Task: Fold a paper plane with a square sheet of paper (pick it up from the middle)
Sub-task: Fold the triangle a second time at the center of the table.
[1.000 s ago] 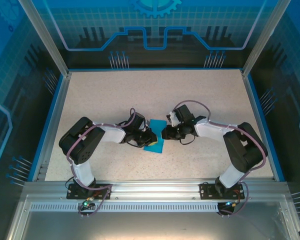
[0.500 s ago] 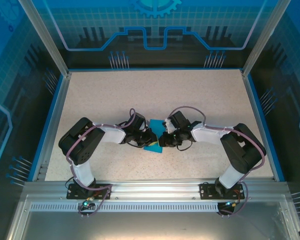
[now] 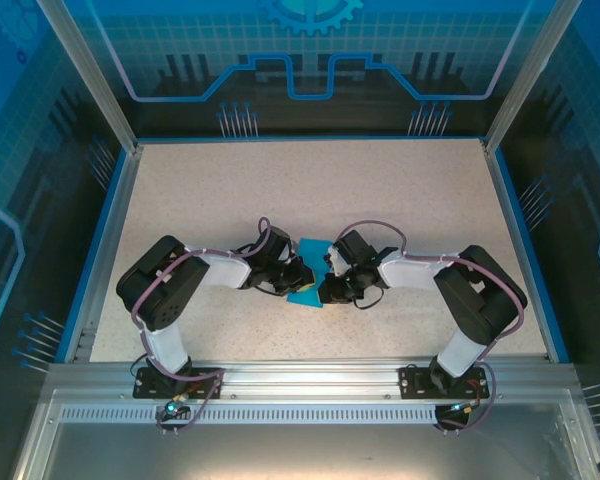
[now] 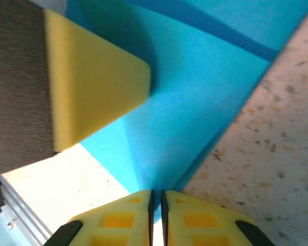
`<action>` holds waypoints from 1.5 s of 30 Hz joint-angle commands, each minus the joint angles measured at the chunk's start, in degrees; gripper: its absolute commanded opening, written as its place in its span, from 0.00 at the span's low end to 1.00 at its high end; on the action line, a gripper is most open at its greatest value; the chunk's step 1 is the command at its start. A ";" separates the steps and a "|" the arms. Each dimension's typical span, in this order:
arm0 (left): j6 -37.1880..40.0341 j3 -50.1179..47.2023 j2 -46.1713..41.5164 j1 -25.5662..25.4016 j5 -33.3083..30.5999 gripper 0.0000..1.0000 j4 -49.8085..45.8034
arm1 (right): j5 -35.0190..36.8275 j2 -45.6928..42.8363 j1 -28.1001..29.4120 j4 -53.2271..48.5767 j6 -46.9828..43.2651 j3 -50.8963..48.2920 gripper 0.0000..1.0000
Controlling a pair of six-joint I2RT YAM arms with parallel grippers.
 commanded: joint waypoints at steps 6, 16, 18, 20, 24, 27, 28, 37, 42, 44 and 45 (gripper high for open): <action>-1.01 -1.73 -0.33 -0.09 -3.52 0.12 -3.79 | 2.02 -5.25 2.46 -2.30 -0.92 -0.44 0.14; -1.77 -1.76 -0.41 -0.04 -3.30 0.12 -3.26 | 6.33 -5.03 6.53 -2.40 -1.19 0.88 0.15; -1.76 -1.73 -0.42 -0.04 -3.18 0.12 -3.09 | 7.43 -4.69 7.16 -2.48 -1.02 1.19 0.15; -1.73 -1.69 -0.52 -0.16 -3.19 0.12 -3.16 | 9.91 -5.06 7.41 -3.13 -0.32 1.21 0.15; -1.55 -1.84 -0.82 -0.12 -3.17 0.12 -3.35 | 16.40 -8.54 7.32 -5.08 1.51 0.08 0.21; -1.46 -1.84 -1.02 -0.16 -3.09 0.12 -3.52 | 17.63 -11.47 6.73 -4.84 2.62 -1.49 0.31; -1.37 -1.83 -1.10 -0.12 -3.09 0.12 -3.61 | 17.48 -12.23 6.28 -4.59 3.00 -1.89 0.34; -1.45 -1.84 -1.13 -0.18 -3.17 0.12 -3.44 | 6.03 -10.03 2.70 4.14 8.90 -3.49 0.41; -1.56 -1.74 -1.30 -0.14 -3.00 0.13 -3.27 | 3.15 -7.00 2.00 7.07 11.58 -4.02 0.38; -1.58 -1.72 -1.48 -0.17 -3.00 0.13 -3.35 | 2.95 -6.28 1.77 7.18 12.12 -4.03 0.36; -1.55 -1.71 -1.47 -0.13 -3.00 0.13 -3.35 | 2.95 -5.99 1.64 7.12 12.27 -4.12 0.36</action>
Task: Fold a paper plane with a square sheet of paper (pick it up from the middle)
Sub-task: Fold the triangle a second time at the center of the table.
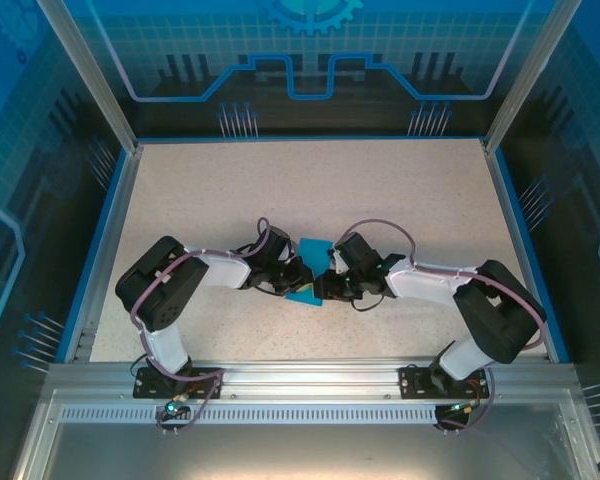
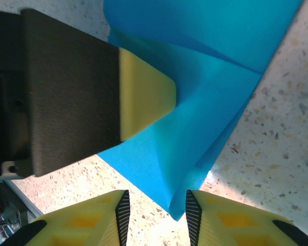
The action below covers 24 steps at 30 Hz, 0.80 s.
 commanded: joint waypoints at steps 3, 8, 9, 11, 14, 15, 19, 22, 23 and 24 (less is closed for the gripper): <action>-0.97 -1.39 -1.04 -0.06 -2.10 0.13 -3.29 | -2.68 1.60 -1.34 1.77 2.62 -0.83 0.35; -0.98 -1.22 -1.09 -0.06 -2.03 0.13 -3.43 | -3.32 3.27 -1.40 2.76 3.51 -0.72 0.34; -0.98 -1.25 -1.12 -0.09 -2.04 0.13 -3.49 | -3.45 3.55 -1.45 3.16 3.64 -0.67 0.33; -0.89 -1.15 -1.05 -0.13 -2.04 0.13 -3.57 | -3.53 4.20 -1.44 3.44 3.86 -0.33 0.31; -1.04 -1.08 -1.14 -0.11 -2.03 0.13 -3.55 | -3.70 4.91 -1.53 4.02 4.28 -0.17 0.29; -0.97 -1.14 -1.19 -0.12 -2.03 0.13 -3.55 | -3.74 5.11 -1.61 4.19 4.29 -0.23 0.28; -0.98 -1.15 -1.53 -0.10 -2.03 0.13 -3.63 | -3.74 5.42 -1.87 4.63 4.43 -0.50 0.24; -0.89 -1.09 -1.85 -0.08 -2.03 0.13 -3.64 | -3.49 5.42 -2.05 4.68 4.44 -0.80 0.19; -0.88 -1.15 -1.94 -0.06 -2.03 0.13 -3.60 | -3.47 5.46 -2.13 4.56 4.46 -0.85 0.19; -0.88 -1.10 -2.10 -0.07 -2.03 0.13 -3.55 | -3.43 5.60 -2.21 4.54 4.41 -0.94 0.17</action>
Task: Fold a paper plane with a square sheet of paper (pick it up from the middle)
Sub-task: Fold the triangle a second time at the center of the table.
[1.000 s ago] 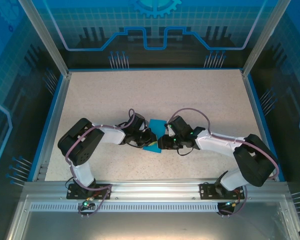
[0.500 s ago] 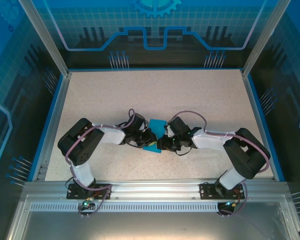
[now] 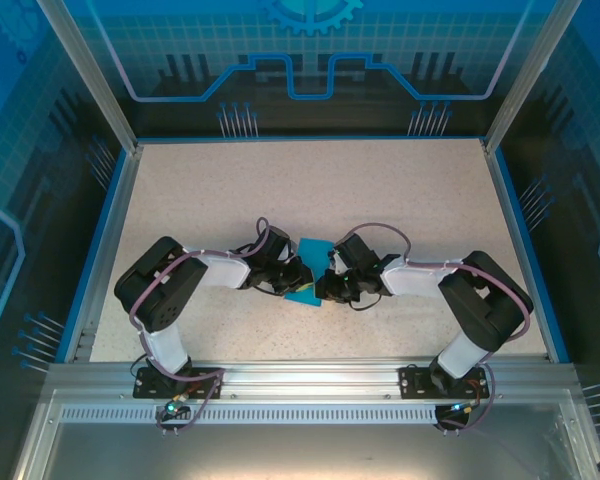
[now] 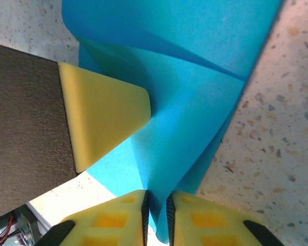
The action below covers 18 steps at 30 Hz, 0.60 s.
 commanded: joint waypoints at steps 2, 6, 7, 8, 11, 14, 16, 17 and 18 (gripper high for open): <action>-0.91 -1.18 -1.91 -0.13 -1.51 0.14 -2.57 | -0.51 1.35 -0.99 0.31 0.30 -0.82 0.14; -0.99 -1.34 -2.68 -0.08 -1.42 0.15 -2.07 | -0.45 2.17 -1.24 0.29 0.28 -0.88 0.10; -1.05 -1.41 -2.87 -0.09 -1.36 0.16 -1.75 | -0.40 2.39 -1.35 0.30 0.39 -0.89 0.10; -1.09 -1.43 -3.02 -0.16 -1.26 0.17 -1.42 | -0.34 2.57 -1.26 0.28 0.36 -0.88 0.09; -1.07 -1.73 -3.50 -0.13 -0.91 0.19 -0.32 | -0.20 3.02 -1.30 0.22 0.43 -0.98 0.09; -1.17 -1.77 -3.58 -0.16 -0.50 0.21 0.70 | 0.11 3.17 -1.45 0.05 0.37 -1.16 0.09; -1.08 -1.74 -3.58 -0.08 -0.38 0.21 1.11 | 0.29 3.11 -1.57 -0.05 0.37 -1.25 0.09; -1.11 -1.70 -3.45 -0.08 -0.28 0.21 1.33 | 0.38 3.09 -1.58 -0.13 0.35 -1.38 0.09; -1.06 -1.69 -3.40 -0.09 -0.13 0.22 1.52 | 0.48 3.02 -1.67 -0.32 0.35 -1.40 0.09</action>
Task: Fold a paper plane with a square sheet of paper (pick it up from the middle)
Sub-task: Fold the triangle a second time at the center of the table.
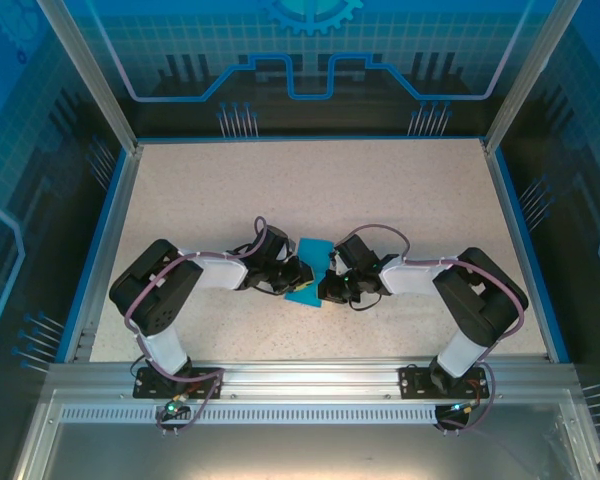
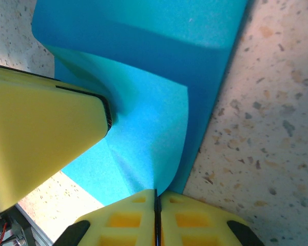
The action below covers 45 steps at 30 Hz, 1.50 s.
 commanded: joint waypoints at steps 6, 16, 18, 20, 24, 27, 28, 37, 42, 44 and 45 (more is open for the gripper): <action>-0.56 -0.45 -0.28 -0.13 -0.03 0.22 0.21 | 1.24 0.88 -1.10 -1.79 0.30 -1.14 0.09; 0.00 0.50 2.35 -0.08 -1.40 0.17 -2.76 | 2.11 0.15 -1.13 -3.14 0.27 -0.91 0.08; 0.10 0.64 2.68 -0.08 -1.90 0.16 -3.78 | 2.19 -0.59 -1.08 -3.49 0.06 -0.63 0.08; 0.19 0.60 2.91 -0.18 -2.45 0.16 -4.84 | 2.37 -2.05 -1.10 -3.64 -0.12 -0.60 0.10; 0.54 0.86 2.98 -0.62 -4.30 0.15 -7.45 | 4.59 -6.08 -0.68 -5.78 -1.25 -0.36 0.18; 0.95 1.36 2.98 -1.13 -5.72 0.15 -9.61 | 6.18 -8.56 0.25 -7.04 -2.18 -0.06 0.23; 1.14 1.55 3.03 -1.30 -6.13 0.15 -10.03 | 6.82 -9.21 0.94 -7.35 -2.58 0.11 0.24; 1.18 2.21 3.02 -1.77 -6.54 0.15 -10.93 | 7.43 -5.82 6.33 -8.83 -5.84 4.96 0.20; 0.96 2.38 2.99 -1.84 -6.43 0.15 -10.80 | 7.69 -2.31 8.38 -10.72 -7.12 7.69 0.17; 0.83 2.41 3.02 -1.85 -6.37 0.15 -10.75 | 8.07 -0.99 8.62 -11.14 -7.10 8.17 0.16; 0.79 2.28 2.97 -1.84 -6.32 0.15 -10.64 | 8.36 -0.26 8.59 -11.39 -7.10 8.16 0.16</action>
